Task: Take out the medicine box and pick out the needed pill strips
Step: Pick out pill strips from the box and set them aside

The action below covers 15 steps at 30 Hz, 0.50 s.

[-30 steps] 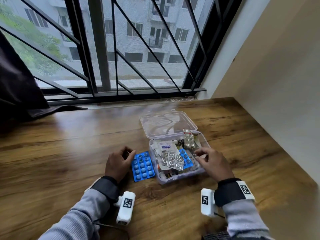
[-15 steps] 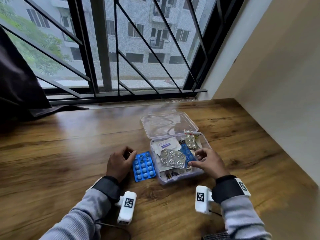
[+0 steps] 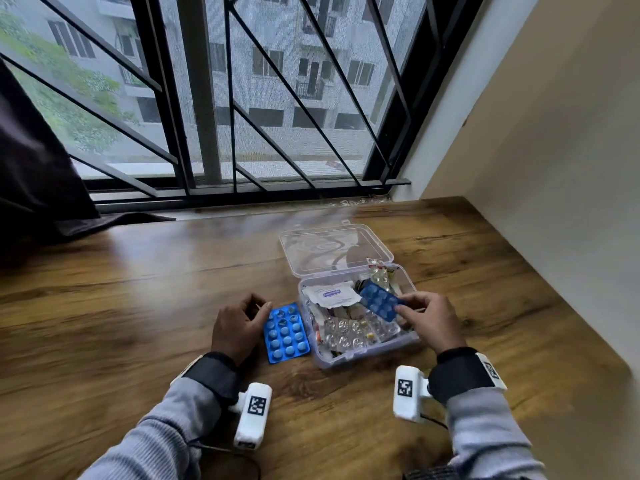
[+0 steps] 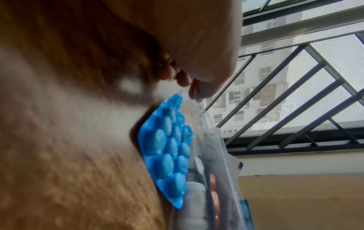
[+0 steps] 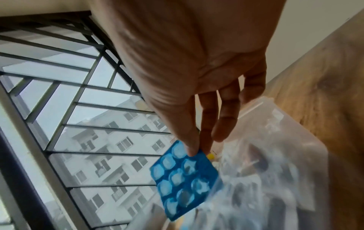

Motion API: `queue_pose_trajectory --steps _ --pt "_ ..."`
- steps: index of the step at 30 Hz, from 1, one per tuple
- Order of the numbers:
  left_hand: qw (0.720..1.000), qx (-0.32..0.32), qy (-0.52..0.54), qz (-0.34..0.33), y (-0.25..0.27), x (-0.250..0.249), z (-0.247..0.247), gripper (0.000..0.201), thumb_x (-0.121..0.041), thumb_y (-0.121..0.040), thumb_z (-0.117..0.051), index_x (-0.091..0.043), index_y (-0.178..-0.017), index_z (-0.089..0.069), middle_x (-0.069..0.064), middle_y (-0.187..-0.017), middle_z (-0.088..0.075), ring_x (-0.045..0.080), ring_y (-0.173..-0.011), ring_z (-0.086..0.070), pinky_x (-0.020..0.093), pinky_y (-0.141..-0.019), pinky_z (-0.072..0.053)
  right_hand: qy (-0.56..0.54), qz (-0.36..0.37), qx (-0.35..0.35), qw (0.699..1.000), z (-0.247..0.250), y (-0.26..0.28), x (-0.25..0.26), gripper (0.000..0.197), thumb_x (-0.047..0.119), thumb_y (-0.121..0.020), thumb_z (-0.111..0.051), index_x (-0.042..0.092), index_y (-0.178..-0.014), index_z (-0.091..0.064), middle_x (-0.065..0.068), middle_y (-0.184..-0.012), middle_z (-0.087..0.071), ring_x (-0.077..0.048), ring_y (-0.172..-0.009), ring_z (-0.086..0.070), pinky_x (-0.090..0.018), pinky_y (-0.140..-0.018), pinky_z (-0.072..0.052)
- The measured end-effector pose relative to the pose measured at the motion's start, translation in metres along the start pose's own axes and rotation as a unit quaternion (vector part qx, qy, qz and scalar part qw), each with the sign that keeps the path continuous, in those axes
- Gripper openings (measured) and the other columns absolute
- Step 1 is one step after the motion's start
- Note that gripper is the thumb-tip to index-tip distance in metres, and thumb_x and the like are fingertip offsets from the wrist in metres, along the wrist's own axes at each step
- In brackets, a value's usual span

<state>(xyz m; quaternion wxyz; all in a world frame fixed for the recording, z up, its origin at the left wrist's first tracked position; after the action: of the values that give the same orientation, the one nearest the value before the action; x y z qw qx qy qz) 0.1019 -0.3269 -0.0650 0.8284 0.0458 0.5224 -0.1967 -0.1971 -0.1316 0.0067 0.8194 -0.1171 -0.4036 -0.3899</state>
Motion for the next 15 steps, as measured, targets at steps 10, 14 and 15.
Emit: queue_pose_trajectory --steps 10,14,15 --pt "1.000 -0.002 -0.001 -0.006 0.000 -0.002 0.001 0.029 -0.060 -0.069 -0.050 -0.032 -0.069 -0.058 -0.002 -0.054 -0.063 0.018 -0.051 -0.060 0.040 -0.054 -0.053 -0.319 -0.020 0.025 0.947 0.016 0.013 0.027 0.016 -0.001 -0.083 -0.067 0.006 -0.098 -0.066 0.003 -0.068 -0.074 -0.003 -0.047 -0.059 -0.016 -0.038 -0.044" --pt "1.000 0.000 -0.001 -0.006 0.000 0.000 0.000 0.033 -0.059 -0.070 -0.051 -0.028 -0.071 -0.061 -0.002 -0.055 -0.064 0.020 -0.052 -0.061 0.041 -0.054 -0.053 -0.292 -0.032 0.068 0.953 -0.006 0.017 0.034 0.020 0.004 -0.079 -0.072 0.007 -0.098 -0.066 -0.001 -0.073 -0.075 -0.002 -0.048 -0.055 -0.017 -0.042 -0.042" --pt "1.000 0.001 0.000 -0.005 0.000 0.000 0.000 0.031 -0.059 -0.071 -0.052 -0.029 -0.071 -0.061 -0.002 -0.056 -0.064 0.020 -0.052 -0.062 0.042 -0.053 -0.054 -0.271 -0.027 0.074 0.959 -0.013 0.018 0.036 0.019 0.004 -0.078 -0.074 0.008 -0.096 -0.067 -0.002 -0.074 -0.075 -0.001 -0.049 -0.057 -0.016 -0.043 -0.042"
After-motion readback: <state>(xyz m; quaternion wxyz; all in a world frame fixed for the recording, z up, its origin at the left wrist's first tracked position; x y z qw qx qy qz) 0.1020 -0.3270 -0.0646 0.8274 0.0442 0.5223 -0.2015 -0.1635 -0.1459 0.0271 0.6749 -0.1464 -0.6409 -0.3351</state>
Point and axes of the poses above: each hand's wrist, its own y-axis away from the middle knuckle, its own z-axis out of the back of the hand, x = y × z, the point moved 8 cm from there along -y, towards the middle knuckle
